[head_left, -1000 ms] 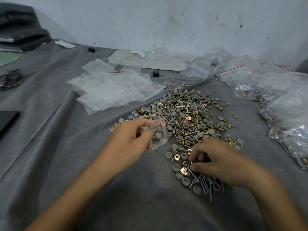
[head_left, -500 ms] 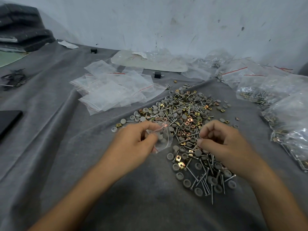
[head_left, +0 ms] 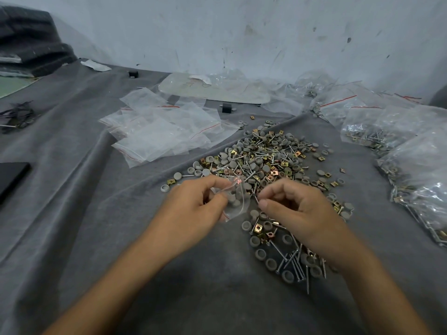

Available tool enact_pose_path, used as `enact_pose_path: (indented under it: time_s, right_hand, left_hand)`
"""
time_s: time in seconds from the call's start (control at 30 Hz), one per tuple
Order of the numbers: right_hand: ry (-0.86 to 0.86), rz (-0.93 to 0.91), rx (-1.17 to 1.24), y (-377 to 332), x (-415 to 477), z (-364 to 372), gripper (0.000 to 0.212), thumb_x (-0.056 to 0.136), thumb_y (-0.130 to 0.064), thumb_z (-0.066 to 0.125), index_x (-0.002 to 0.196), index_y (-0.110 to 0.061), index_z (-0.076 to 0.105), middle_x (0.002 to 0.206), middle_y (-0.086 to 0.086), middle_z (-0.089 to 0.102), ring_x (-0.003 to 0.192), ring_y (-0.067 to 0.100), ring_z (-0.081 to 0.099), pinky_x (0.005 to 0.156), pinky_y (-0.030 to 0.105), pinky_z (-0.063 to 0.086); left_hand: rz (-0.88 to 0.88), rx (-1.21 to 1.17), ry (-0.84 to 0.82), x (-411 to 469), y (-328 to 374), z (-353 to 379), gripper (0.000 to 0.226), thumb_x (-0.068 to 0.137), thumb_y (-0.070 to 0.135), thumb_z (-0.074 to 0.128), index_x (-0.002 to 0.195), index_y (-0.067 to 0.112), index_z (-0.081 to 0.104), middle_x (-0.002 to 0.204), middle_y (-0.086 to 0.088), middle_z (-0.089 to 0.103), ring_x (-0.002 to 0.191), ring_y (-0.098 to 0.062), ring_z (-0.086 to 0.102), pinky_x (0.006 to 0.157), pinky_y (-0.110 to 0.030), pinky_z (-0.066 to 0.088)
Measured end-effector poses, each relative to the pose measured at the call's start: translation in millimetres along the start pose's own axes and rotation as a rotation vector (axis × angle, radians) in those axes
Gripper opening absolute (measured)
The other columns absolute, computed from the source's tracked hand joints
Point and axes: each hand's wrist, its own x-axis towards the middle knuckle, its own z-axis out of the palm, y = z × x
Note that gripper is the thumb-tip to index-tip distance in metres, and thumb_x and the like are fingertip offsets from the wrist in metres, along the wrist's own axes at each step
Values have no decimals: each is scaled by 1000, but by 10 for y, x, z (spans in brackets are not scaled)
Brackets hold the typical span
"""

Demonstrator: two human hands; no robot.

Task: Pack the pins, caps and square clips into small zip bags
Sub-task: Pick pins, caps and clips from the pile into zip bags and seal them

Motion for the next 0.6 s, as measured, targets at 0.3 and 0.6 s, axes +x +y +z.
enact_pose_path:
  time_s: [0.3, 0.6]
  right_hand:
    - [-218, 146, -495, 206, -48, -240, 16, 87, -25, 74, 83, -39, 68, 82, -15, 65, 78, -1, 60, 62, 18, 44]
    - [-297, 115, -652, 196, -61, -200, 11, 89, -51, 68, 95, -46, 60, 90, -20, 50, 88, -8, 44, 66, 16, 29]
  left_hand:
    - [7, 18, -17, -1, 27, -30, 23, 101, 26, 57, 99, 47, 66, 63, 12, 71, 51, 0, 55, 48, -18, 41]
    - [13, 32, -27, 3, 13, -15, 34, 100, 29, 57, 96, 63, 64, 65, 13, 72, 55, -7, 60, 56, -35, 50]
